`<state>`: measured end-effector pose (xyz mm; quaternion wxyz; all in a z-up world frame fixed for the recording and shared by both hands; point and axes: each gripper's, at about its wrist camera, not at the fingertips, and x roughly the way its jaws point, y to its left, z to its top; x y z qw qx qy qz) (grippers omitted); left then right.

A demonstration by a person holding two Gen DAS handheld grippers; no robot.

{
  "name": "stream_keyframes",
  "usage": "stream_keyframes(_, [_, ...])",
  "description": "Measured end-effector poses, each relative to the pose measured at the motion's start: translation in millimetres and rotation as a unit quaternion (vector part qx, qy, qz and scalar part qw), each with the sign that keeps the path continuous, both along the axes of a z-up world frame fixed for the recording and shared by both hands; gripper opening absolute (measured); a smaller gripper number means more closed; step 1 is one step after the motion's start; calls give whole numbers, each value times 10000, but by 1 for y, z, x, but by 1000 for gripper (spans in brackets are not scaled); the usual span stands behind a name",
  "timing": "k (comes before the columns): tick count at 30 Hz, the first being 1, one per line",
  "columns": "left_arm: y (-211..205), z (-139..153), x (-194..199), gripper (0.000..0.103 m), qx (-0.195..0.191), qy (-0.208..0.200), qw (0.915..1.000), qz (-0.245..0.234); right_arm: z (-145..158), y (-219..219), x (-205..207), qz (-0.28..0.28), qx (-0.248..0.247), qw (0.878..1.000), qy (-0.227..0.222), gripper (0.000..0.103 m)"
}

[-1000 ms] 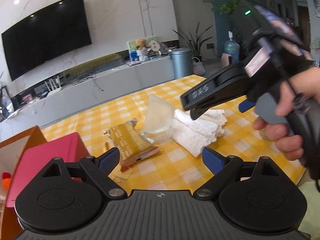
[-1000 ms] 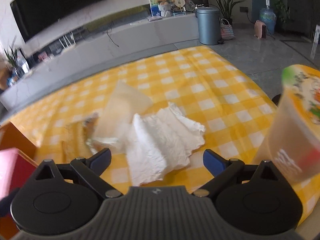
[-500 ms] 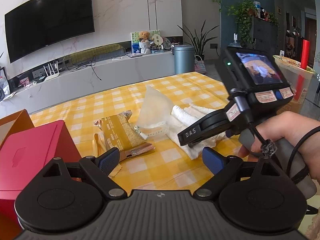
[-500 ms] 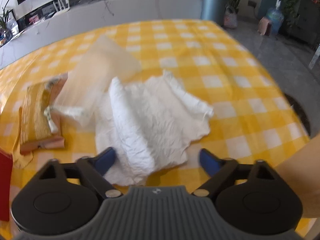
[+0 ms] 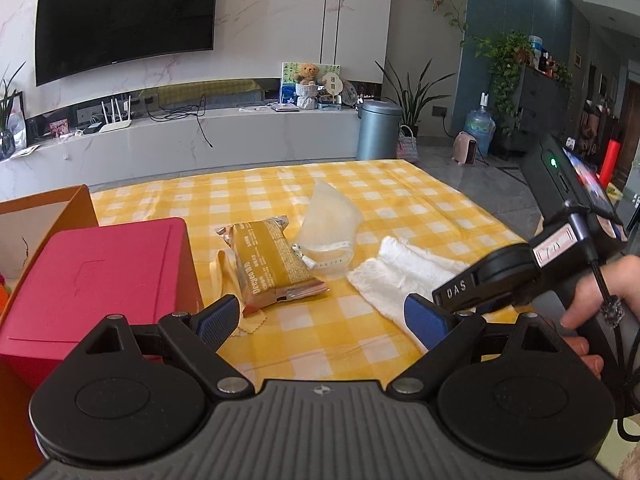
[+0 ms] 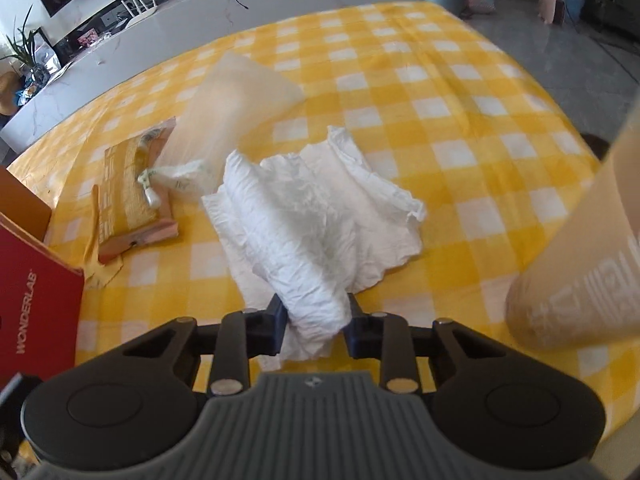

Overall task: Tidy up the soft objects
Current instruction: 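Grasp the white crumpled tissue with the right tool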

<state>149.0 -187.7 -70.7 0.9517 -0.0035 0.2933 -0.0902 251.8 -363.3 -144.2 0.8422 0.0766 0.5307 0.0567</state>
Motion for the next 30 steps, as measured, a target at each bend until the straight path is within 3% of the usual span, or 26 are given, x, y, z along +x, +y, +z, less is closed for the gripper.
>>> stream_keyframes(4, [7,7,-8,103,-51,-123,9999,22,2,-5,-8,-163,29,9992,364,92])
stream_keyframes(7, [12,9,-11,103,-140,-184,9997,-62,16,-7,-15,-260,-488,9985,21,98])
stream_keyframes(11, [13,7,-8,103,-229,-159,9996,-98,28,-5,-11,-239,-469,9973,-509,100])
stream_keyframes(14, [14,2,-6,103,-366,-65,9992,-168,25,8,-3,183,-464,9949,-872,100])
stream_keyframes(17, [13,-1,-3,103,-338,-24,9993,-176,23,25,2,532,-875,9856,-1346,100])
stream_keyframes(20, [11,-4,-2,103,-317,-20,9993,-182,15,29,17,436,-1170,9844,-1244,100])
stream_keyframes(26, [9,-5,-6,103,-260,-16,9995,-162,-10,12,35,79,-542,9970,-555,100])
stream_keyframes(30, [9,-1,-8,103,-321,-4,9993,-196,-15,12,31,247,-408,9971,-600,101])
